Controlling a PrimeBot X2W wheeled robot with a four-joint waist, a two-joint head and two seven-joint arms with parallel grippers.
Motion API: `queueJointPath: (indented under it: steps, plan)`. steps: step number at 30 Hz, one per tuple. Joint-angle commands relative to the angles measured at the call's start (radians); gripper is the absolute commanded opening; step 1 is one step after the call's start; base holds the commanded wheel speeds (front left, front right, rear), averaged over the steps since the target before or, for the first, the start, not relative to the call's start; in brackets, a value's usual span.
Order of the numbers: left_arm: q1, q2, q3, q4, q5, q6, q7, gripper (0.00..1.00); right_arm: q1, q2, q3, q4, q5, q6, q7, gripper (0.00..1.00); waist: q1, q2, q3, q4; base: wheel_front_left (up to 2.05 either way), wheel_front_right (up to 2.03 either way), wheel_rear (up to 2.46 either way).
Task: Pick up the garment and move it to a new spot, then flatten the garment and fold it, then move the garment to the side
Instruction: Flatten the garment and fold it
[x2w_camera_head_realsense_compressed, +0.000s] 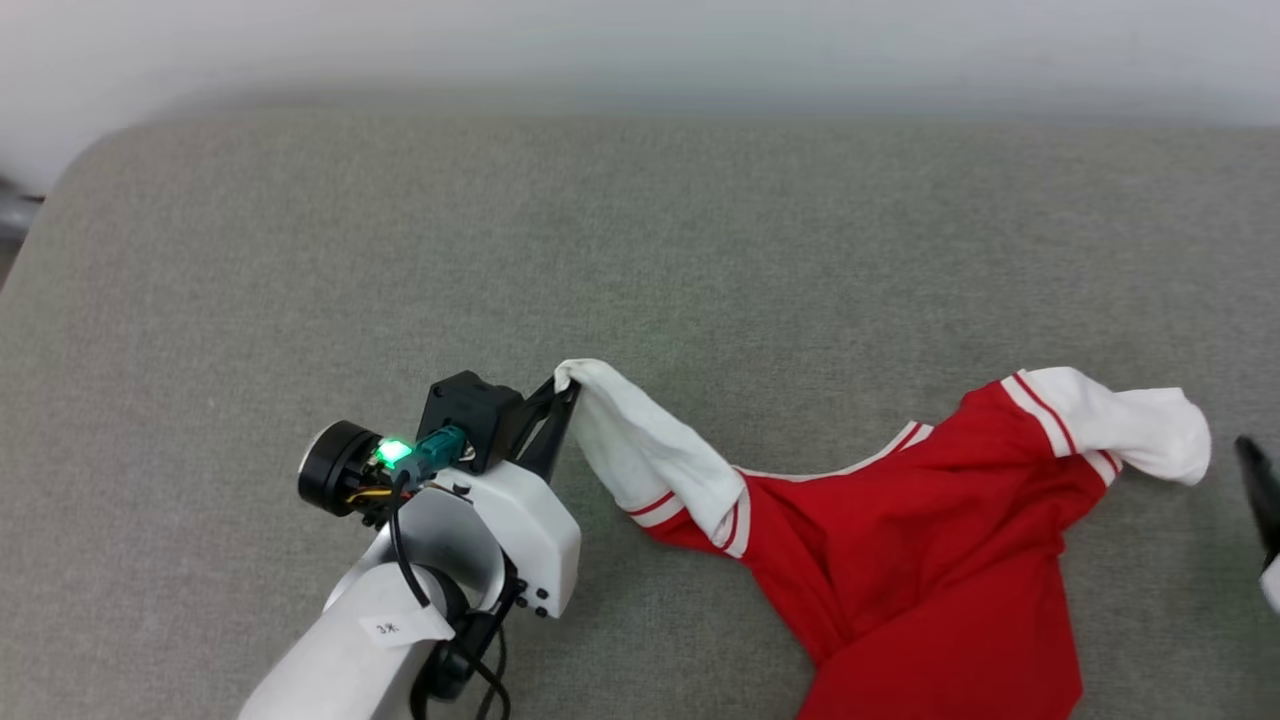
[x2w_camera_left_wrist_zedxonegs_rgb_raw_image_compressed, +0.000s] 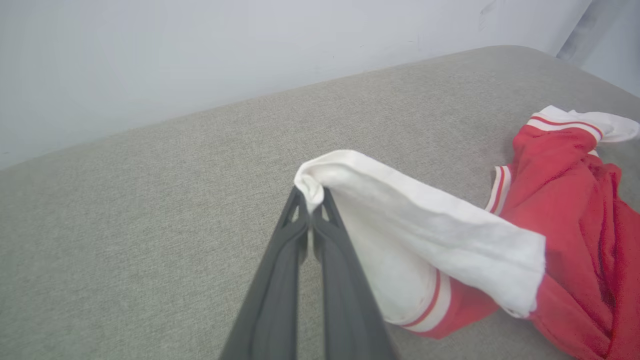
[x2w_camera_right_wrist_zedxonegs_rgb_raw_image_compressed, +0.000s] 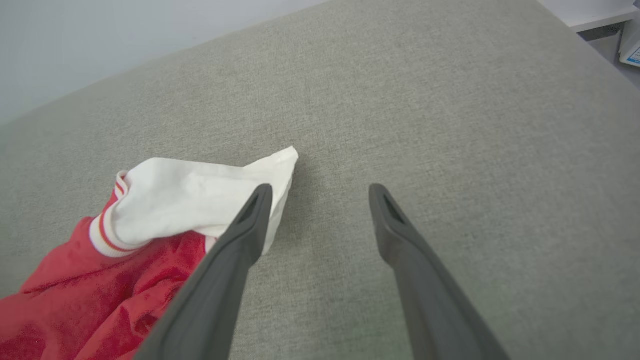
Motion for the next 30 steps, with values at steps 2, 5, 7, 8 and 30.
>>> queueJointPath:
  steps: [2, 5, 7, 8, 30]
  plan:
    - [0.007, -0.004, 0.000, -0.016, 0.008, 0.005, -0.010, 0.00, -0.045, -0.029, 0.015, 0.019, 0.010, -0.001, 0.032, 1.00, 0.0000, 0.0000, 0.032, 0.022, 0.00, 0.00, 0.00]
    - [-0.008, -0.009, -0.006, -0.044, 0.009, 0.004, -0.017, 0.00, -0.111, -0.079, 0.052, 0.068, 0.023, -0.001, 0.096, 1.00, 0.0000, 0.0000, 0.065, 0.038, 0.00, 0.00, 0.00]
    - [-0.017, -0.016, -0.010, -0.053, 0.008, 0.001, -0.019, 0.00, -0.150, -0.110, 0.085, 0.100, 0.032, -0.001, 0.144, 1.00, 0.0000, 0.0000, 0.083, 0.048, 0.00, 0.00, 0.00]
    - [-0.020, -0.019, -0.011, -0.057, 0.005, 0.000, -0.021, 0.00, -0.166, -0.122, 0.101, 0.116, 0.036, -0.001, 0.168, 1.00, 0.0000, 0.0000, 0.091, 0.052, 0.00, 0.00, 0.00]
    - [0.012, -0.021, 0.031, -0.001, -0.051, 0.020, -0.074, 0.00, -0.220, -0.185, 0.230, 0.245, 0.067, -0.001, 0.331, 0.00, 0.0000, 0.0000, 0.082, 0.048, 0.00, 0.00, 0.00]
